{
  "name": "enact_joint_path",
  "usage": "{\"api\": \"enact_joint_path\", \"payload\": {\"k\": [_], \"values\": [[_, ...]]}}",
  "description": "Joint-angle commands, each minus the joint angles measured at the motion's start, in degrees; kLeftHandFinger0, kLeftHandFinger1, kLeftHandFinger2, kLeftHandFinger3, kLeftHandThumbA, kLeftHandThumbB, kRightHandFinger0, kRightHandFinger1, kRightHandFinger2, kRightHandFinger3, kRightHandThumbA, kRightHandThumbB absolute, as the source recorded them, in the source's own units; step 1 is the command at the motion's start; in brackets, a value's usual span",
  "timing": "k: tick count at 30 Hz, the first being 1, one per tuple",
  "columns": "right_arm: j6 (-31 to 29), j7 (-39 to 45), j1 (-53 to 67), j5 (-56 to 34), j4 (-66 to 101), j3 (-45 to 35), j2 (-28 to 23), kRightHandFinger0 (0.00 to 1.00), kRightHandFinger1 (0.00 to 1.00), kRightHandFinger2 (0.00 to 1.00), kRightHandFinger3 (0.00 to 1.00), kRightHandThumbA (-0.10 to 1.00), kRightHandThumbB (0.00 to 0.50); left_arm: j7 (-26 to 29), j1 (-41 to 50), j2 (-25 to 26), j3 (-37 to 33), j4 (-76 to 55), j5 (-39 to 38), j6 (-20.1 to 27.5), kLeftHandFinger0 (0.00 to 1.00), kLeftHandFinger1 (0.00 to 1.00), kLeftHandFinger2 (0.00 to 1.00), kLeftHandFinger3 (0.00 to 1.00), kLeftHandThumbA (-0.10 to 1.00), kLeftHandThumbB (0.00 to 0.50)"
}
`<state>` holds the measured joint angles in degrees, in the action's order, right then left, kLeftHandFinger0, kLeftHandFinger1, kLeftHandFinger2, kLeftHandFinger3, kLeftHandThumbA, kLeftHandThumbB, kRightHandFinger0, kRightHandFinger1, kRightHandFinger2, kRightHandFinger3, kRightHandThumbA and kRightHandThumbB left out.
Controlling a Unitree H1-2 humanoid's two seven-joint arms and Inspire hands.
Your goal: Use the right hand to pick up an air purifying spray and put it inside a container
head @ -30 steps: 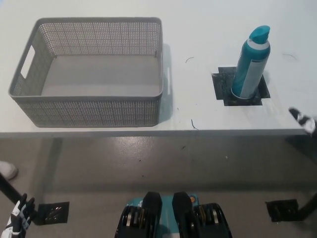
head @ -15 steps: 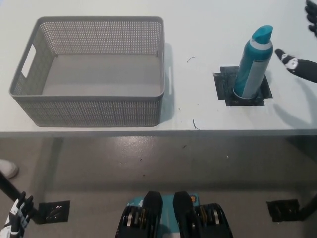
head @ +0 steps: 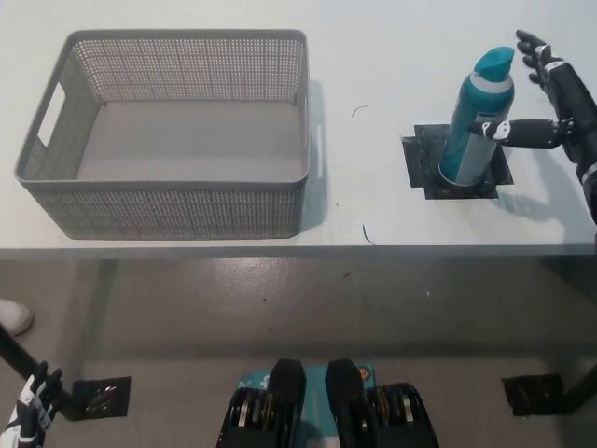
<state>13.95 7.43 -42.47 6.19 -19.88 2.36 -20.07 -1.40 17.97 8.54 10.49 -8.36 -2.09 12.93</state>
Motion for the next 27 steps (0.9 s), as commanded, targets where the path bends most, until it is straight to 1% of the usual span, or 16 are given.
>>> {"api": "enact_joint_path", "payload": {"k": [1, 2, 4, 10, 11, 13, 16, 18, 21, 24, 25, 26, 27], "values": [[-1.5, 1.4, -4.0, 1.1, -0.8, 1.0, -1.4, 1.0, 1.0, 1.0, 1.0, 1.0, 0.5, 0.1, 0.6, 0.9, 0.6, -2.2, 0.1, 1.5, 1.0, 1.0, 1.0, 1.0, 1.0, 0.317], [-0.3, 2.4, -4.0, 1.3, -1.0, 1.8, -1.7, 1.0, 1.0, 1.0, 1.0, 1.0, 0.5, 0.1, 0.7, 0.7, 0.4, -2.2, 0.3, 1.6, 1.0, 1.0, 1.0, 1.0, 1.0, 0.319], [-1.5, 2.1, -3.7, 0.6, -2.5, 1.6, -1.2, 1.0, 1.0, 1.0, 1.0, 1.0, 0.5, 0.4, 0.7, 0.6, 0.5, -2.2, 0.6, 1.9, 1.0, 1.0, 1.0, 1.0, 1.0, 0.319], [-2.3, 1.7, -4.4, -1.4, -6.4, 0.4, 0.1, 1.0, 1.0, 1.0, 1.0, 1.0, 0.5, 0.5, 0.8, 0.5, 0.5, -2.2, 0.9, 2.4, 1.0, 1.0, 1.0, 1.0, 1.0, 0.311], [-3.0, 1.6, -4.4, -2.1, -7.1, -0.2, 0.4, 1.0, 1.0, 1.0, 1.0, 1.0, 0.5, 0.4, 0.8, 0.4, 0.6, -2.4, 0.4, 2.1, 1.0, 1.0, 1.0, 1.0, 1.0, 0.318], [-3.4, 1.7, -4.6, -2.4, -8.1, -0.6, 0.4, 1.0, 1.0, 1.0, 1.0, 1.0, 0.5, 0.3, 0.7, 0.6, 0.7, -2.6, 0.2, 1.9, 1.0, 1.0, 1.0, 1.0, 1.0, 0.308], [-3.6, 1.8, -4.6, -2.7, -9.0, -1.2, 0.1, 1.0, 1.0, 1.0, 1.0, 1.0, 0.5, 0.2, 0.9, 0.5, 0.6, -2.8, -0.1, 1.7, 1.0, 1.0, 1.0, 1.0, 1.0, 0.317], [-2.6, 1.5, -4.6, -3.3, -9.8, -2.0, 0.2, 1.0, 1.0, 1.0, 1.0, 1.0, 0.5, 0.2, 1.1, 0.7, 0.5, -2.9, 0.3, 1.7, 1.0, 1.0, 1.0, 1.0, 1.0, 0.299], [-3.7, 1.1, -4.7, -2.5, -10.8, -1.9, 0.1, 1.0, 1.0, 1.0, 1.0, 1.0, 0.5, 0.0, 0.9, 0.8, 0.6, -2.5, -0.1, 2.0, 1.0, 1.0, 1.0, 1.0, 1.0, 0.298], [-4.6, 0.7, -5.3, -2.2, -12.9, -1.8, 0.6, 1.0, 1.0, 1.0, 1.0, 1.0, 0.5, 0.0, 1.3, 1.1, 1.0, -2.3, -0.5, 2.4, 1.0, 1.0, 1.0, 1.0, 1.0, 0.306], [-4.2, 0.5, -5.9, -2.3, -13.9, -1.9, 0.8, 1.0, 1.0, 1.0, 1.0, 1.0, 0.5, -0.1, 1.4, 1.2, 1.0, -2.6, -0.6, 2.1, 1.0, 1.0, 1.0, 1.0, 1.0, 0.318], [-4.0, 0.4, -6.2, -2.2, -14.6, -1.9, 0.9, 1.0, 1.0, 1.0, 1.0, 1.0, 0.5, -0.2, 1.6, 1.2, 1.0, -2.6, -0.7, 2.0, 1.0, 1.0, 1.0, 1.0, 1.0, 0.32], [-5.0, 0.0, -6.9, -2.1, -16.6, -1.9, 1.1, 1.0, 1.0, 1.0, 1.0, 1.0, 0.5, -0.1, 1.7, 1.0, 1.0, -2.7, -0.7, 2.3, 1.0, 1.0, 1.0, 1.0, 1.0, 0.329]]}}
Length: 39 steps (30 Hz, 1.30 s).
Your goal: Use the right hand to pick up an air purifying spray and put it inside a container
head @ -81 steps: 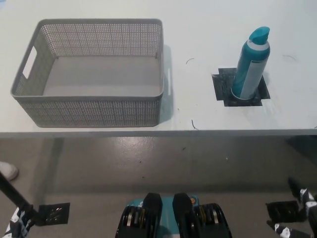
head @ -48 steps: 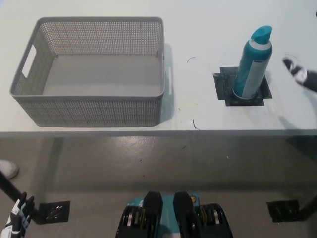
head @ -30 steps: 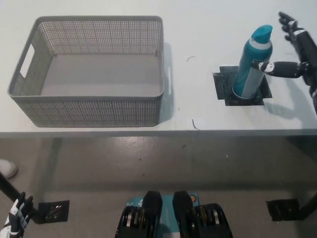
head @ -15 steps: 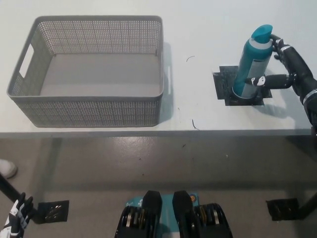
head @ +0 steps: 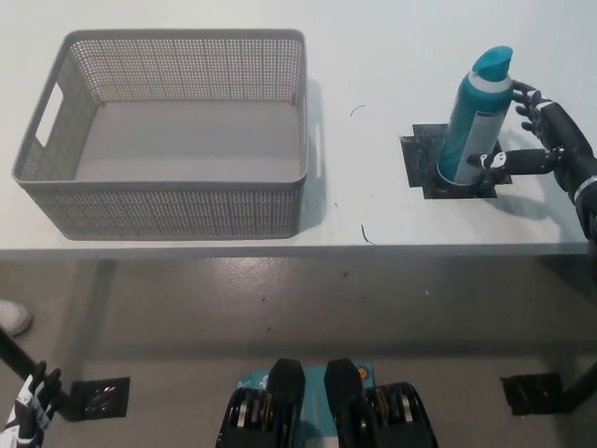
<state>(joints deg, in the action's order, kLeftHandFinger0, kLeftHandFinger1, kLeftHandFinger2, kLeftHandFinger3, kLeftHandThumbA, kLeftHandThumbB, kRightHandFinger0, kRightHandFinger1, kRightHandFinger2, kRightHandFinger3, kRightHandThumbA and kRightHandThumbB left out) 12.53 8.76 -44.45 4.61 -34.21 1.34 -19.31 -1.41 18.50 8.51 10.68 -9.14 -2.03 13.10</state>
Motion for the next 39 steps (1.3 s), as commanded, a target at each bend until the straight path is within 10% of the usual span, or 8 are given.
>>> {"api": "enact_joint_path", "payload": {"k": [1, 18, 19, 21, 22, 25, 39], "values": [[-4.8, -1.6, -5.6, -1.2, -4.2, -1.4, 0.9, 1.0, 1.0, 1.0, 1.0, 1.0, 0.5, -0.2, 1.3, 1.1, 0.7, -1.9, -0.8, 2.2, 1.0, 1.0, 1.0, 1.0, 1.0, 0.332], [-11.3, -6.0, -11.8, -0.8, -20.4, -1.9, 4.8, 1.0, 1.0, 1.0, 1.0, 1.0, 0.5, -0.2, 0.8, 0.8, 0.2, -2.0, 0.1, 1.5, 1.0, 1.0, 1.0, 1.0, 1.0, 0.269], [-12.3, -8.8, -11.5, -0.6, -20.8, -2.5, 5.0, 1.0, 1.0, 1.0, 1.0, 0.92, 0.46, -0.6, 0.8, 0.6, -0.2, -1.8, -0.6, 1.6, 1.0, 1.0, 1.0, 1.0, 1.0, 0.261], [-15.5, -19.5, -11.7, -1.1, -21.6, -5.9, 7.5, 1.0, 1.0, 1.0, 1.0, 0.06, 0.398, -0.5, 0.9, 0.6, -0.1, -1.8, -0.7, 2.0, 1.0, 1.0, 1.0, 1.0, 1.0, 0.243], [-18.6, -25.4, -12.2, -1.1, -23.2, -7.5, 8.6, 0.87, 0.89, 0.87, 0.92, -0.07, 0.386, -0.3, 1.0, 0.4, -0.1, -1.9, -0.5, 1.9, 1.0, 1.0, 1.0, 1.0, 1.0, 0.236], [-21.5, -26.3, -13.1, -1.9, -25.6, -8.5, 9.2, 0.49, 0.46, 0.48, 0.54, -0.1, 0.397, -0.2, 0.8, 0.6, 0.0, -2.1, -0.7, 1.7, 1.0, 1.0, 1.0, 1.0, 1.0, 0.227], [-20.6, -25.6, -11.5, -0.5, -15.9, -7.7, 9.5, 0.34, 0.32, 0.39, 0.49, -0.1, 0.388, -0.3, 0.9, 0.7, -0.6, -1.6, 0.4, 1.2, 1.0, 1.0, 1.0, 1.0, 1.0, 0.223]]}}
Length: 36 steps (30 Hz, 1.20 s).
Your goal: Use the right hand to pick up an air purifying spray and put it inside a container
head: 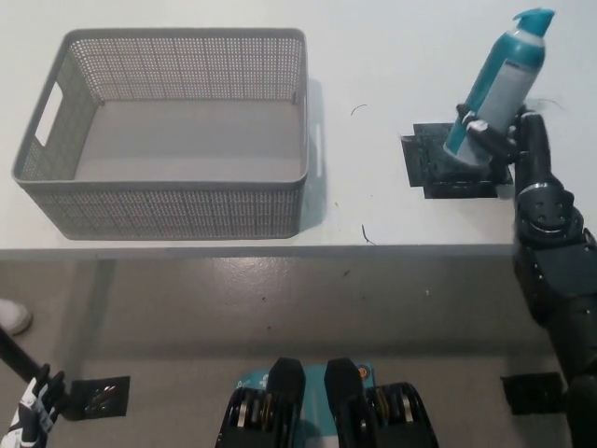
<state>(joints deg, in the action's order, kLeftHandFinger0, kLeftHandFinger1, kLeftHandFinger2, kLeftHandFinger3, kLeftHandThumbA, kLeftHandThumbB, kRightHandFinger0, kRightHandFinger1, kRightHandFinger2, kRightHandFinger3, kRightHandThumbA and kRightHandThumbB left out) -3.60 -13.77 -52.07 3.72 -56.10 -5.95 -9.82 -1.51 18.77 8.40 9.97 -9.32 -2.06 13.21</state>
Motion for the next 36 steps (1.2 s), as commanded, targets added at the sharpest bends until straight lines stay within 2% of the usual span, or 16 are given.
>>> {"api": "enact_joint_path", "payload": {"k": [1, 3, 4, 7, 9, 11, 12, 18, 21, 23, 27, 31, 32, 33, 34, 36], "values": [[-4.2, -2.7, -3.8, 0.2, 7.0, -0.4, 0.2, 0.34, 0.33, 0.41, 0.5, -0.1, 0.381, -0.3, 0.8, 0.8, 0.0, -1.5, 0.4, 1.0, 1.0, 1.0, 1.0, 1.0, 1.0, 0.218], [-2.9, -1.6, -3.8, -0.2, 10.2, -0.2, 0.5, 0.38, 0.37, 0.47, 0.51, -0.1, 0.37, -0.4, 0.8, 0.9, -0.1, -1.5, 0.4, 1.0, 1.0, 1.0, 1.0, 1.0, 1.0, 0.203], [-1.4, -0.7, -4.5, -0.9, 13.0, -0.3, 1.0, 0.41, 0.39, 0.48, 0.51, -0.1, 0.382, -0.3, 0.6, 0.8, -0.1, -1.5, -0.1, 0.7, 1.0, 1.0, 1.0, 1.0, 1.0, 0.188], [0.5, 0.1, -5.5, -1.1, 16.6, 0.1, 1.6, 0.43, 0.4, 0.47, 0.5, -0.1, 0.393, -0.5, 0.8, 1.0, -0.2, -1.2, 0.4, 0.9, 1.0, 1.0, 1.0, 1.0, 1.0, 0.194], [1.4, 0.1, -7.2, -0.8, 17.9, 0.5, 2.1, 0.51, 0.43, 0.49, 0.49, -0.1, 0.404, -0.8, 0.7, 1.4, -0.4, -1.3, 0.4, 0.8, 1.0, 1.0, 1.0, 1.0, 1.0, 0.205], [1.1, 2.5, -8.7, -2.6, 19.6, 0.4, 2.9, 0.41, 0.37, 0.46, 0.48, -0.1, 0.393, -0.9, 0.7, 1.4, -0.5, -1.4, 0.6, 0.7, 1.0, 1.0, 1.0, 1.0, 1.0, 0.21], [2.1, 2.5, -9.3, -2.1, 20.5, 0.8, 3.2, 0.37, 0.36, 0.45, 0.46, -0.1, 0.404, -1.1, 0.6, 1.5, -0.6, -1.5, 0.5, 0.5, 1.0, 1.0, 1.0, 1.0, 1.0, 0.212], [7.8, 2.7, -14.1, 0.1, 24.0, 3.3, 5.9, 0.47, 0.42, 0.48, 0.44, -0.1, 0.423, -1.0, -0.4, 1.2, -1.1, -1.6, 1.6, 0.2, 1.0, 1.0, 1.0, 1.0, 1.0, 0.232], [7.0, 3.6, -16.0, 0.9, 24.0, 5.3, 7.3, 0.37, 0.38, 0.46, 0.44, -0.1, 0.412, -1.4, -0.9, 0.9, -2.0, -1.5, 1.6, 0.1, 1.0, 1.0, 1.0, 1.0, 1.0, 0.229], [6.5, 3.9, -17.0, 1.1, 23.1, 6.4, 8.2, 0.35, 0.36, 0.44, 0.45, -0.1, 0.412, -1.6, -1.2, 0.9, -2.4, -1.5, 1.6, 0.0, 1.0, 1.0, 1.0, 1.0, 1.0, 0.244], [5.9, 3.2, -19.4, 1.8, 19.8, 8.4, 10.8, 0.29, 0.32, 0.41, 0.42, -0.1, 0.427, -1.2, -1.4, 1.0, -2.7, -1.4, 1.9, 0.3, 1.0, 1.0, 1.0, 1.0, 1.0, 0.229], [3.3, 3.9, -20.9, 1.4, 15.4, 9.9, 14.0, 0.3, 0.32, 0.41, 0.39, -0.1, 0.439, -1.7, -1.9, 1.5, -3.1, -1.2, 1.6, 0.6, 1.0, 1.0, 1.0, 1.0, 1.0, 0.195], [2.3, 4.2, -21.3, 1.8, 13.8, 10.6, 14.8, 0.32, 0.34, 0.42, 0.4, -0.1, 0.428, -1.6, -2.1, 1.5, -3.2, -1.1, 2.0, 0.8, 1.0, 1.0, 1.0, 1.0, 1.0, 0.205], [1.3, 4.3, -21.7, 1.9, 12.2, 11.0, 15.2, 0.32, 0.33, 0.41, 0.39, -0.1, 0.479, -1.5, -2.6, 1.5, -3.2, -0.9, 2.2, 0.8, 1.0, 1.0, 1.0, 1.0, 1.0, 0.212], [1.8, 3.9, -21.9, 2.6, 10.7, 11.8, 16.1, 0.32, 0.33, 0.42, 0.4, -0.1, 0.449, -1.4, -2.6, 1.2, -3.4, -0.8, 2.4, 0.9, 1.0, 1.0, 1.0, 1.0, 1.0, 0.221], [1.5, 3.9, -22.3, 2.7, 7.6, 12.6, 17.4, 0.33, 0.33, 0.42, 0.4, -0.1, 0.45, -1.6, -3.0, 1.2, -3.6, -0.3, 2.3, 1.1, 1.0, 1.0, 1.0, 1.0, 1.0, 0.218]]}}
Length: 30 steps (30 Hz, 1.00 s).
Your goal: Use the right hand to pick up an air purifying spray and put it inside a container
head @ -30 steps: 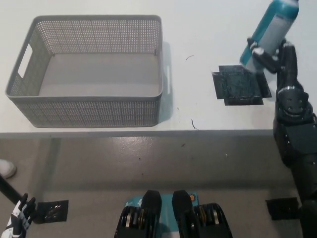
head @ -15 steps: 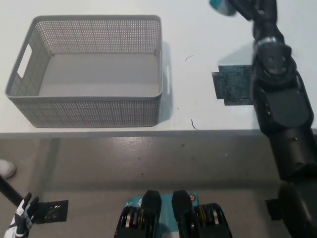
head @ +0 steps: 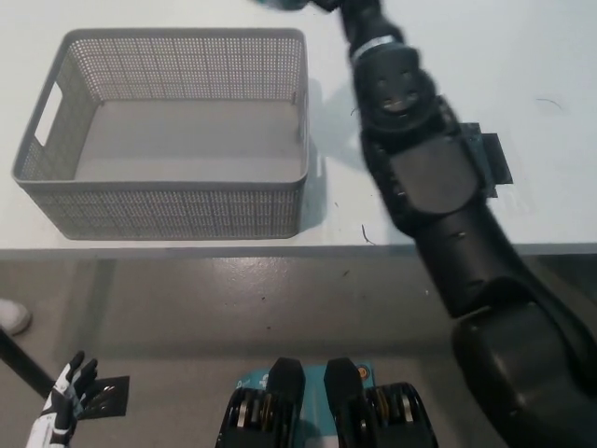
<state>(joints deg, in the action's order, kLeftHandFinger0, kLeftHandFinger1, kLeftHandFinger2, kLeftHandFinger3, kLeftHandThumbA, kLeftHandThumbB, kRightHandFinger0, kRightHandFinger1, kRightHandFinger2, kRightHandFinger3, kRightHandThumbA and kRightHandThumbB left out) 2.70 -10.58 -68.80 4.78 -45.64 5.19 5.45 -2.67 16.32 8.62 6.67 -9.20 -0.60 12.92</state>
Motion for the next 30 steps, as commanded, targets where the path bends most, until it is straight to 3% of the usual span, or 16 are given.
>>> {"api": "enact_joint_path", "payload": {"k": [1, 8, 10, 16, 17, 18, 19, 20, 21, 25, 30], "values": [[-6.6, 0.6, -5.5, 1.5, -4.9, 1.6, 2.7, 0.3, 0.32, 0.41, 0.39, -0.1, 0.46, -0.4, -0.7, 0.6, -0.6, -0.4, 0.9, 1.2, 1.0, 1.0, 1.0, 1.0, 1.0, 0.219], [-10.4, -0.3, -4.1, 1.4, -17.9, 2.5, 8.0, 0.38, 0.37, 0.44, 0.42, -0.1, 0.434, -0.2, 1.4, -0.7, -2.2, -1.1, 1.6, 1.8, 1.0, 1.0, 1.0, 1.0, 1.0, 0.22], [-12.4, -0.6, -3.9, 2.0, -22.3, 2.9, 8.7, 0.5, 0.43, 0.48, 0.44, -0.1, 0.429, 0.0, 1.4, -0.9, -2.3, -1.5, 1.8, 1.4, 1.0, 1.0, 1.0, 1.0, 1.0, 0.216], [-14.9, -1.9, -3.8, 2.2, -27.6, 2.9, 8.3, 0.48, 0.45, 0.5, 0.46, -0.1, 0.402, 0.1, 0.8, -0.7, -2.5, -1.6, 2.7, 1.7, 1.0, 1.0, 1.0, 1.0, 1.0, 0.225], [-15.1, -1.7, -3.6, 2.1, -28.2, 2.8, 8.2, 0.52, 0.54, 0.6, 0.57, -0.1, 0.412, 0.2, 0.7, -0.6, -2.4, -1.5, 2.8, 1.9, 1.0, 1.0, 1.0, 1.0, 1.0, 0.221], [-11.6, 2.1, -4.7, 3.5, -29.2, 4.7, 7.5, 0.19, 0.29, 0.42, 1.0, 0.39, 0.496, 0.3, 0.1, -0.7, -2.3, -1.4, 2.6, 1.7, 1.0, 1.0, 1.0, 1.0, 1.0, 0.232], [-9.2, 4.8, -5.3, 3.2, -29.4, 4.8, 7.2, 0.19, 0.4, 0.62, 1.0, 0.43, 0.499, 0.2, -0.1, -0.5, -2.2, -1.6, 2.6, 1.3, 1.0, 1.0, 1.0, 1.0, 1.0, 0.226], [-8.9, 5.7, -5.2, 3.5, -29.3, 5.4, 6.8, 0.94, 1.0, 1.0, 1.0, 0.46, 0.5, 0.1, -0.1, -0.4, -2.2, -2.0, 2.7, 0.8, 1.0, 1.0, 1.0, 1.0, 1.0, 0.227], [-9.6, 5.8, -5.0, 3.1, -29.2, 5.2, 6.7, 1.0, 1.0, 1.0, 1.0, 0.5, 0.5, 0.1, -0.1, -0.4, -2.2, -1.9, 2.6, 0.8, 1.0, 1.0, 1.0, 1.0, 1.0, 0.226], [-11.4, 6.9, -4.3, 2.4, -28.5, 4.9, 6.3, 1.0, 1.0, 1.0, 1.0, 0.56, 0.5, -0.1, 0.3, -0.1, -1.9, -1.6, 2.1, 1.2, 1.0, 1.0, 1.0, 1.0, 1.0, 0.209], [-10.7, 9.0, -4.2, 2.3, -27.0, 4.9, 5.7, 1.0, 1.0, 1.0, 1.0, 0.54, 0.5, -0.2, 1.0, -0.2, -2.0, -1.1, 2.0, 1.7, 1.0, 1.0, 1.0, 1.0, 1.0, 0.213]]}}
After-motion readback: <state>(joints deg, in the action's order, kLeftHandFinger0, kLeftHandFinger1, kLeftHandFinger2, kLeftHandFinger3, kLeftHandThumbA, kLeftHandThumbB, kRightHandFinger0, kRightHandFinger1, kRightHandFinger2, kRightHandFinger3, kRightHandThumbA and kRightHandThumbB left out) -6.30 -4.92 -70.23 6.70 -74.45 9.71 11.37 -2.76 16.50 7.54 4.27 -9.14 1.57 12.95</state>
